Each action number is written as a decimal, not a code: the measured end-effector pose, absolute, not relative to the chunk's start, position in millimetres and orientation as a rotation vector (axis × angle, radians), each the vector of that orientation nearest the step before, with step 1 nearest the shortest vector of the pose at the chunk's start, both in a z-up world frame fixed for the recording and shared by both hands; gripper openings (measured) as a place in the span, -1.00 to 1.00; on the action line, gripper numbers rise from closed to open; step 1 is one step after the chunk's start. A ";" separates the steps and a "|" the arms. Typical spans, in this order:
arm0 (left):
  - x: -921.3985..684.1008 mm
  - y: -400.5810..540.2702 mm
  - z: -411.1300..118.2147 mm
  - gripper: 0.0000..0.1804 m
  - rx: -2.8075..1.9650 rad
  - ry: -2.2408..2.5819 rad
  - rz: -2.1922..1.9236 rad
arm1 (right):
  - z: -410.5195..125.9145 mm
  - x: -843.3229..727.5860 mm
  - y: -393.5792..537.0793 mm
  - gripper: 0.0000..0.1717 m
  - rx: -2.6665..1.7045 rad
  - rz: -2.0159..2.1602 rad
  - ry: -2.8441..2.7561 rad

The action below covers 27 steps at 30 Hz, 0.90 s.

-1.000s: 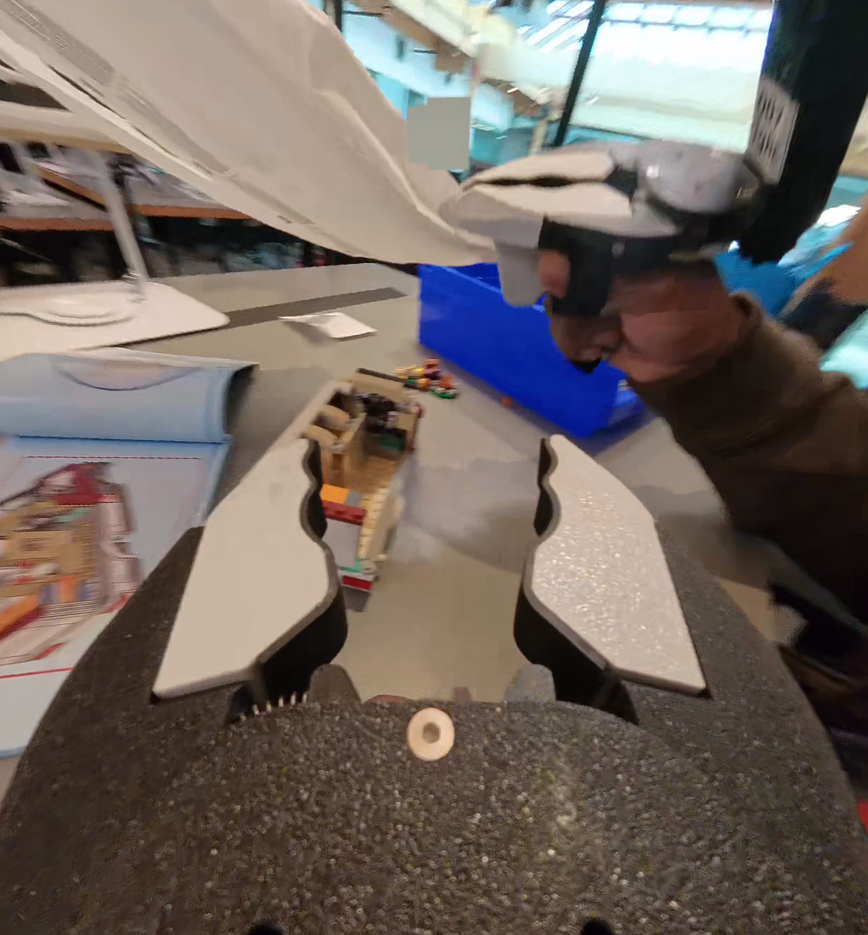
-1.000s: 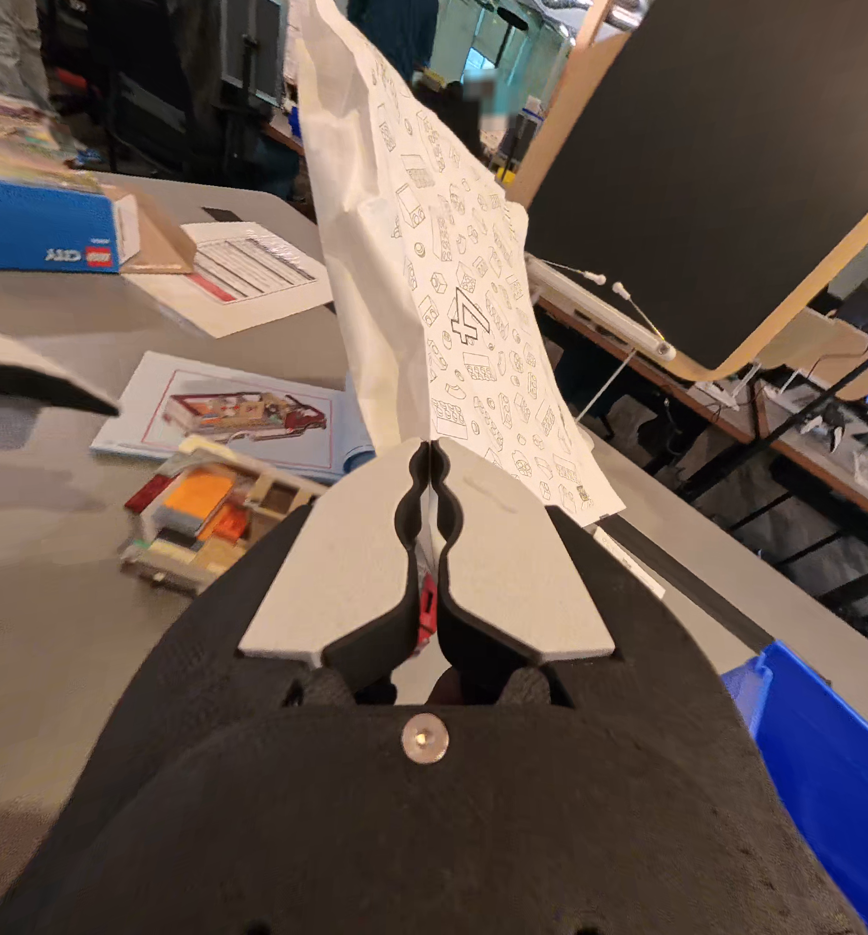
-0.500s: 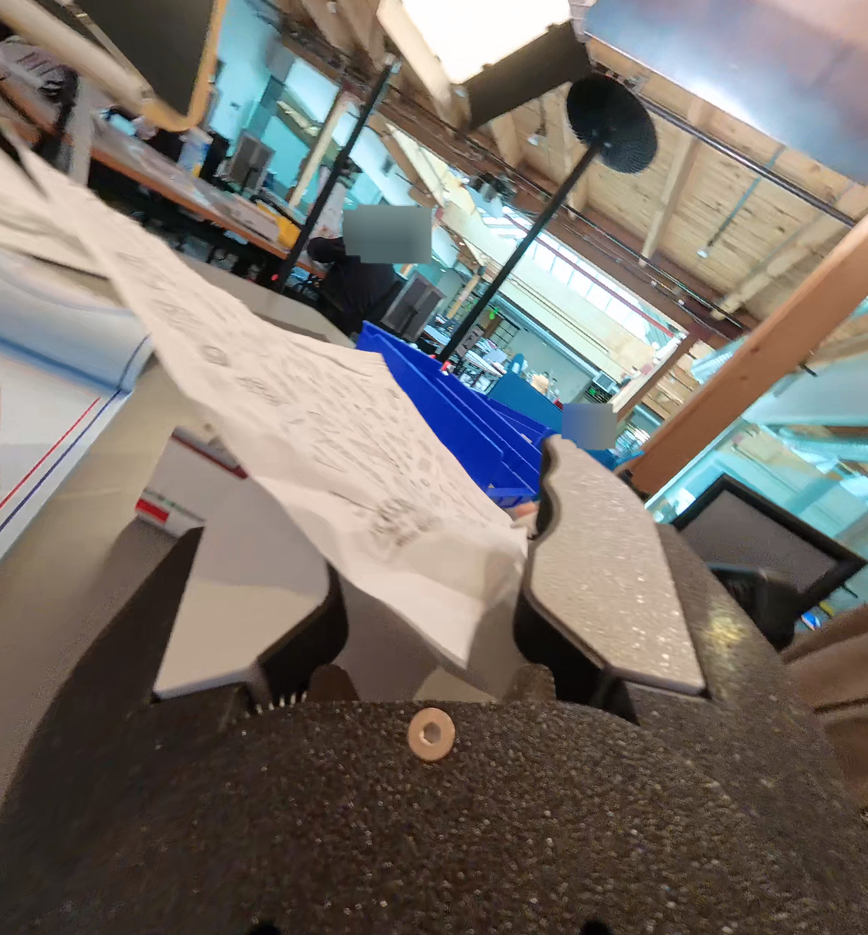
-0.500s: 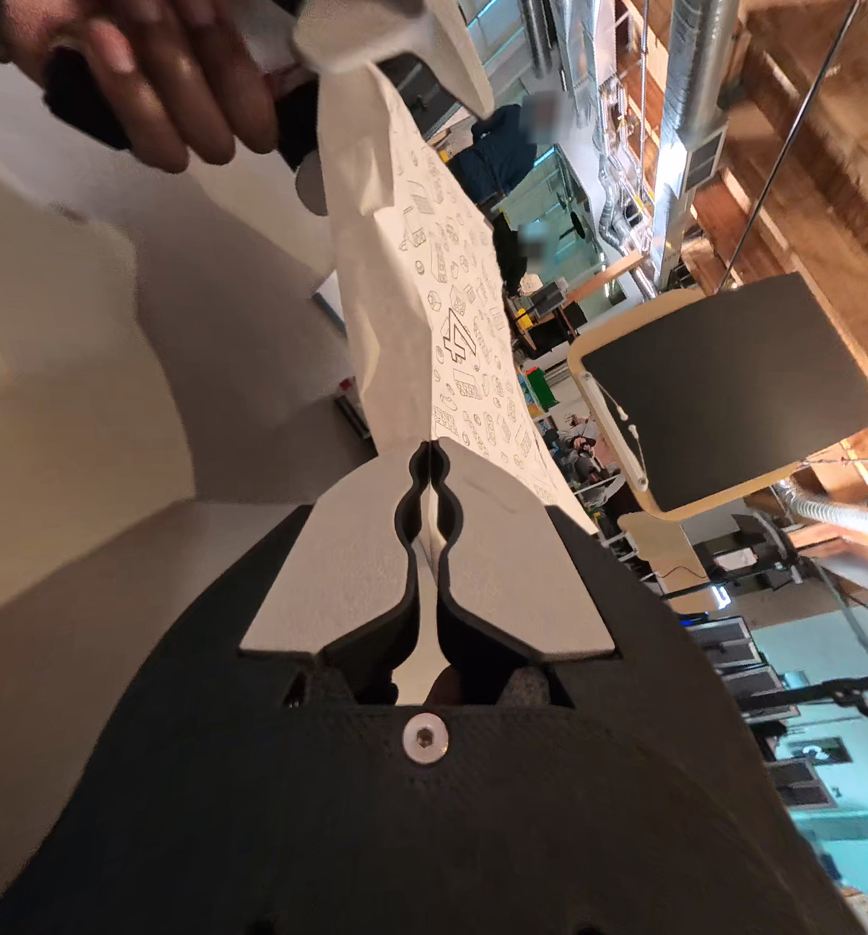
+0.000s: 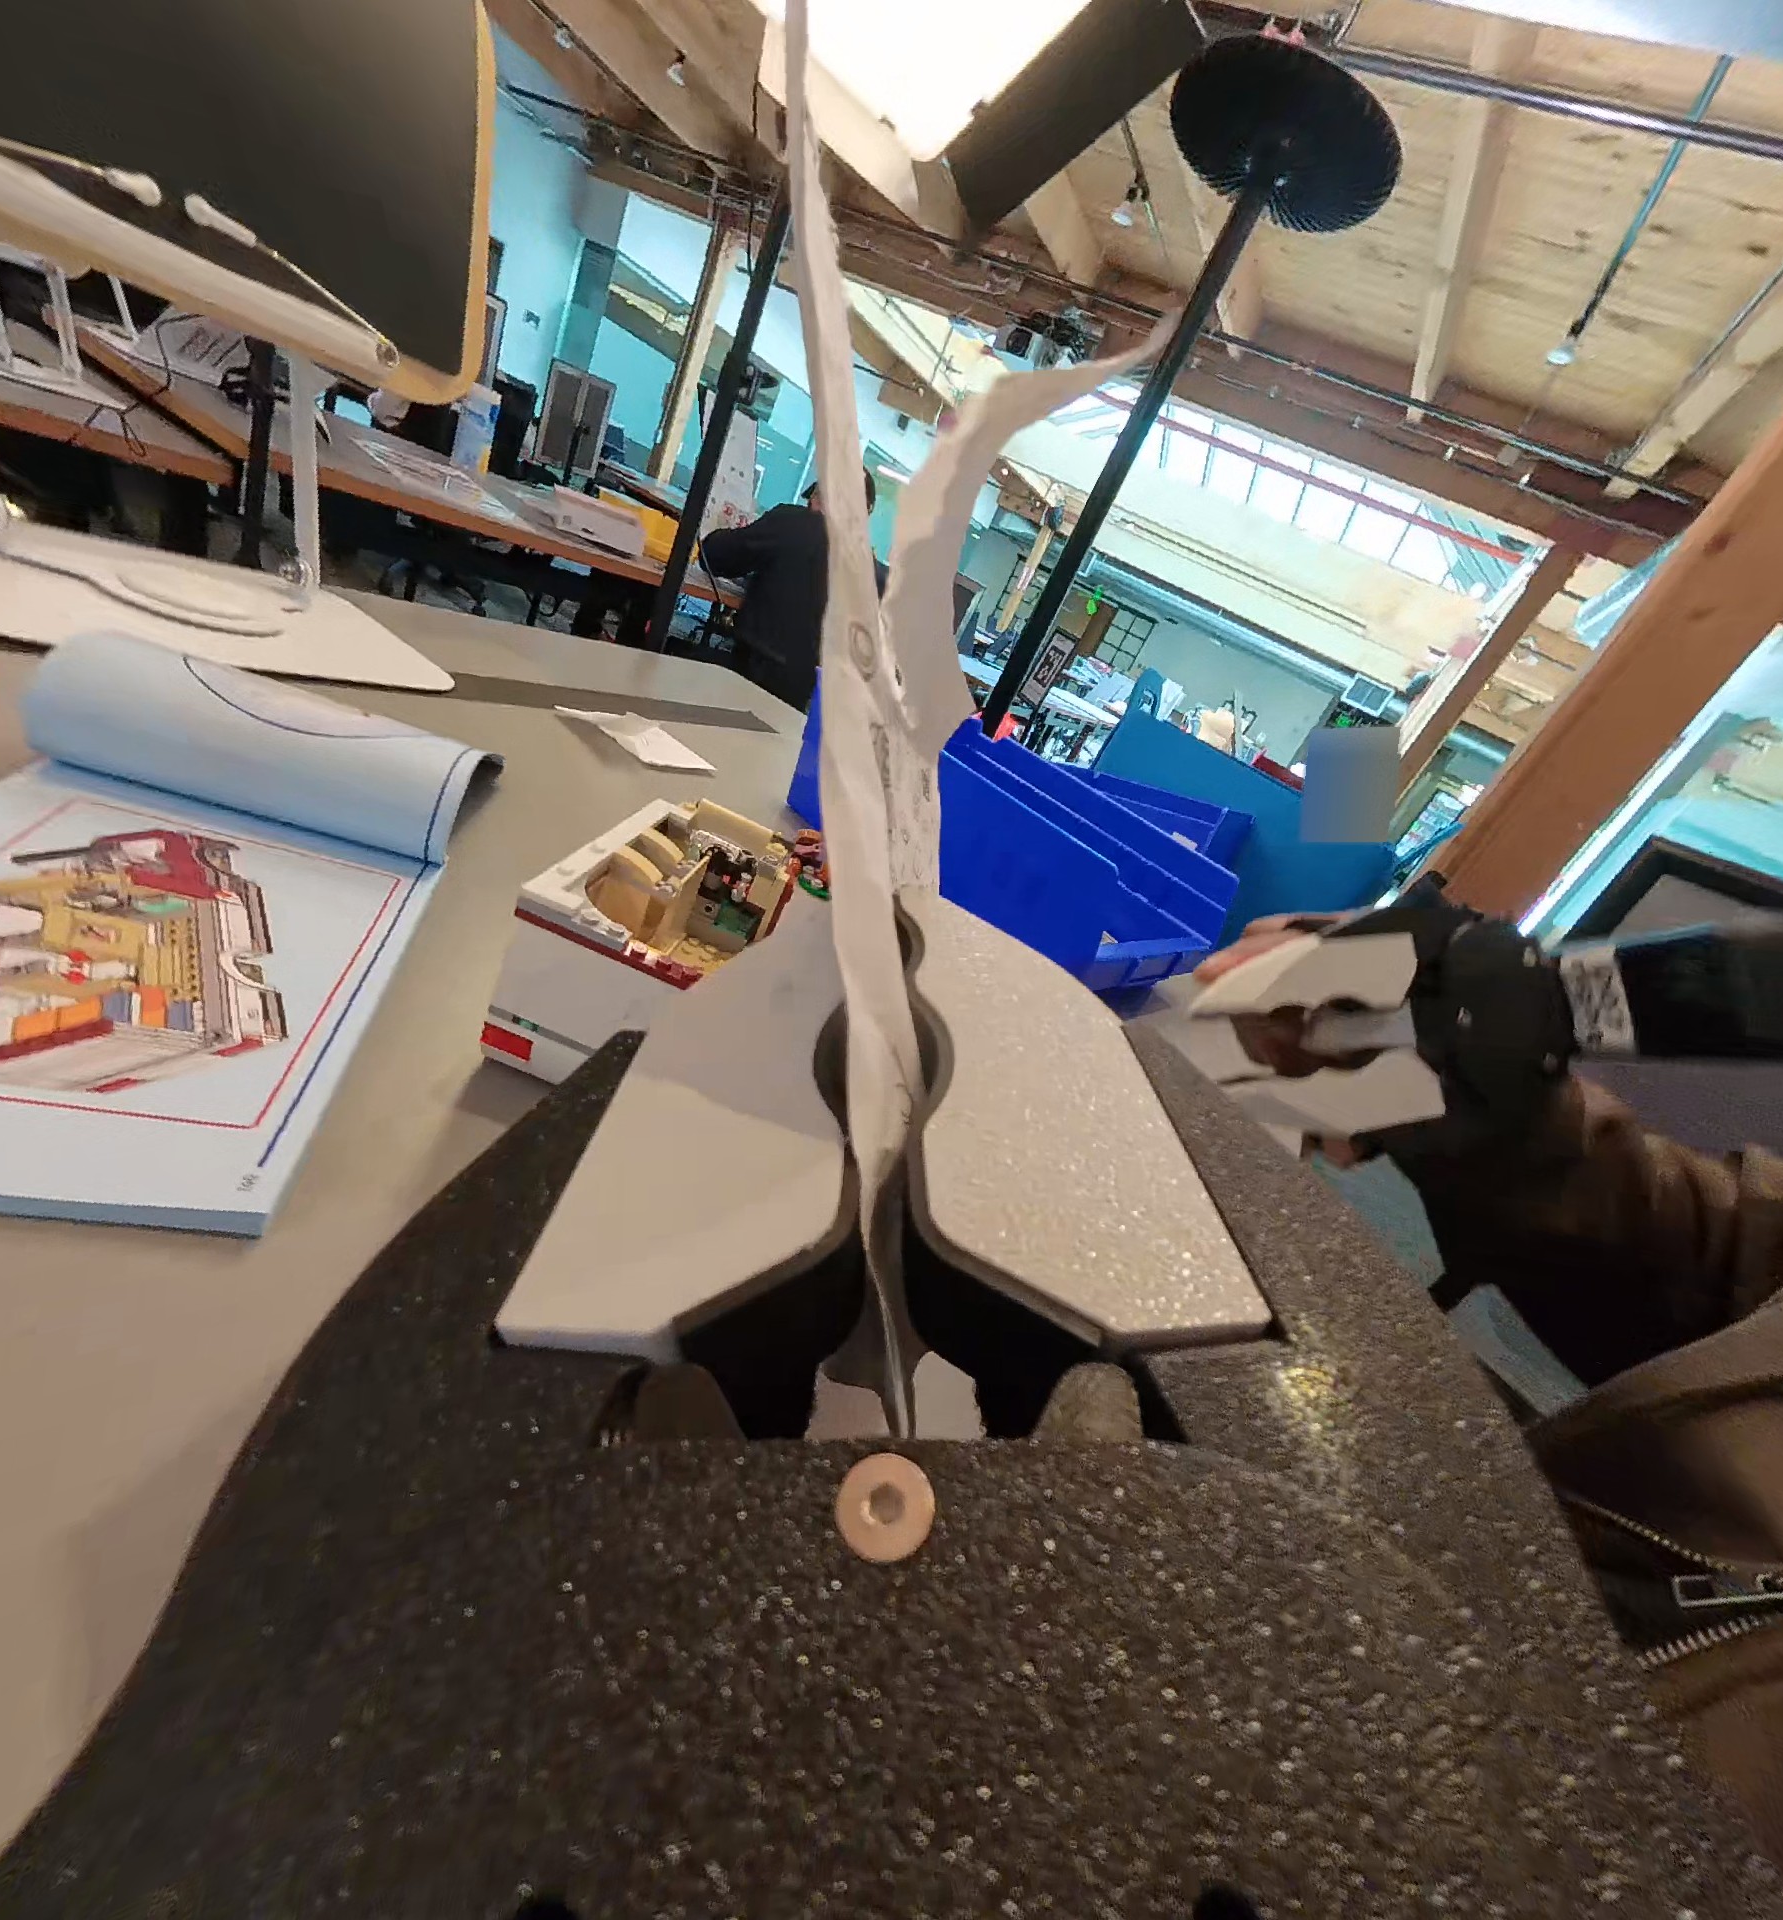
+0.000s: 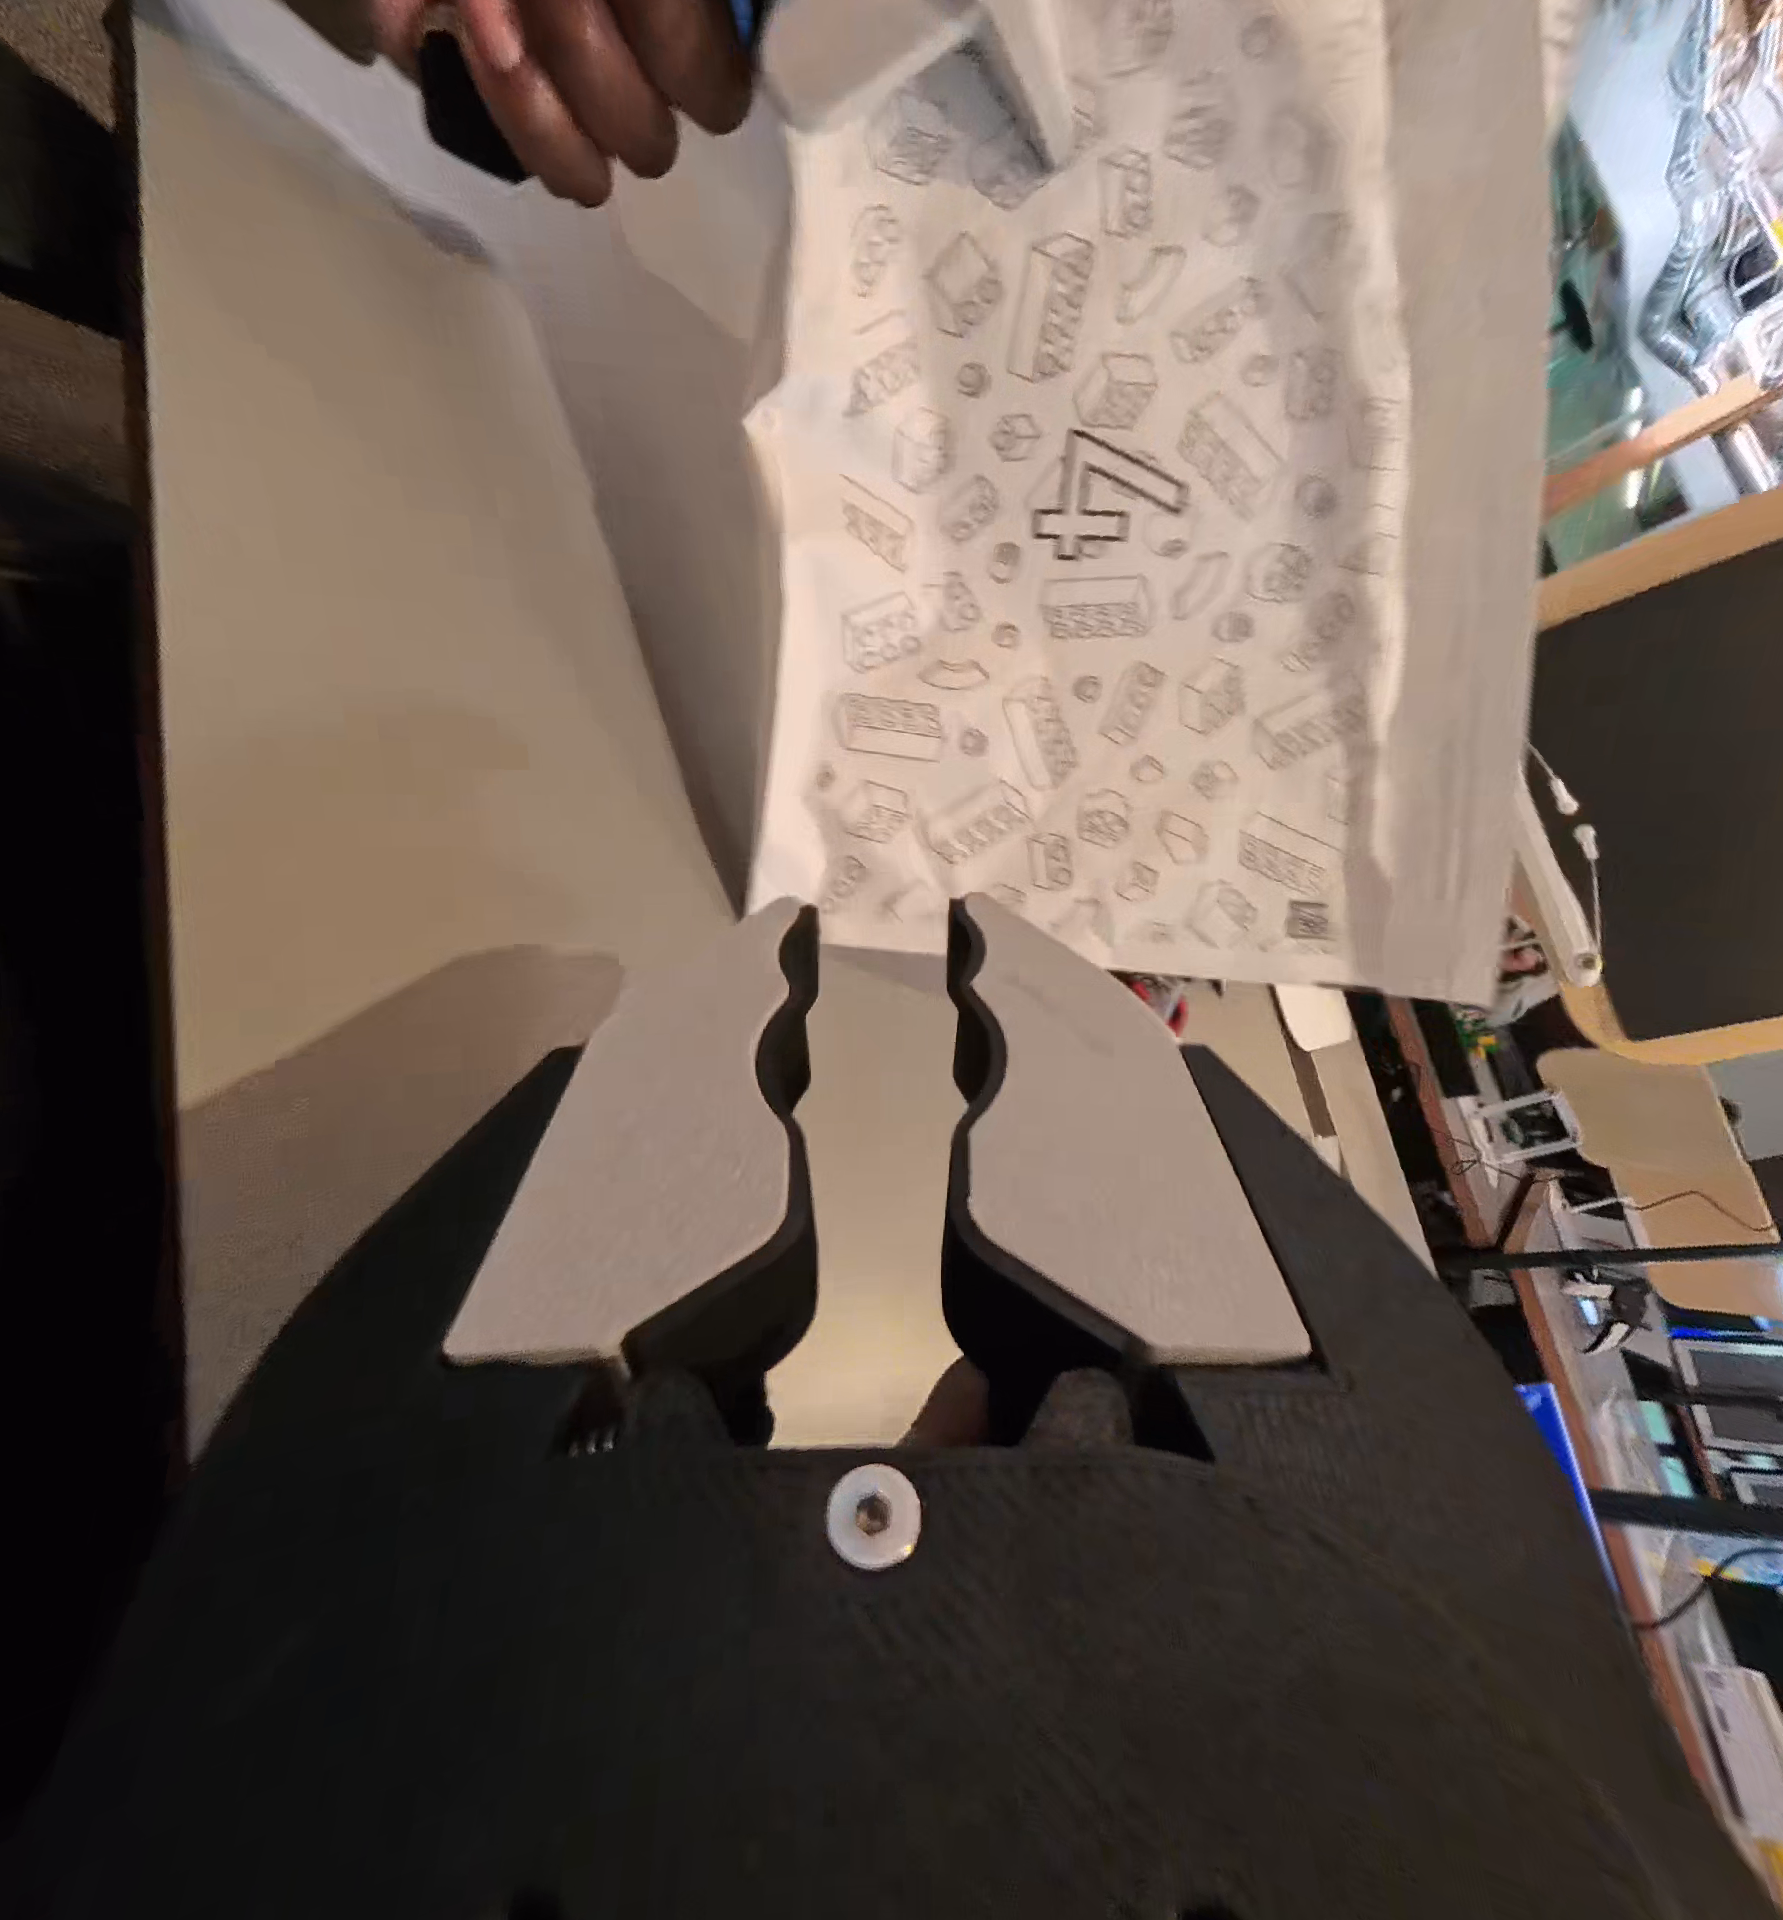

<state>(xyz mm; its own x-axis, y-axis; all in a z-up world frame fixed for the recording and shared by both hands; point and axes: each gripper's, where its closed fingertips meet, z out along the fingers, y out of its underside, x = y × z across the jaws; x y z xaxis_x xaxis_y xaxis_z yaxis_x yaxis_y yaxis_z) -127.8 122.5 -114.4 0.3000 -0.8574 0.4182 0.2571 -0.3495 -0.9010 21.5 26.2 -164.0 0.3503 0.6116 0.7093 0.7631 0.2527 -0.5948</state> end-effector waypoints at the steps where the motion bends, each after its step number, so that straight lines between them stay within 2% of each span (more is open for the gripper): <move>1: -129.3 122.2 -112.9 -0.99 -1.481 0.596 -1.283 | -153.1 25.0 29.2 -0.72 -1.446 -0.148 -1.324; 13: -123.9 83.0 -91.3 -1.00 -1.176 0.930 -1.097 | 1.1 40.5 97.7 -0.79 -1.288 -0.261 -1.227; 21: -128.7 63.0 -81.6 -1.00 -1.005 1.142 -0.926 | -10.1 -8.9 83.3 -0.74 -1.302 0.000 -1.508; 27: -128.9 51.7 -83.3 -0.99 -0.957 1.191 -0.928 | -8.8 -26.7 65.5 -0.74 -1.286 0.172 -1.521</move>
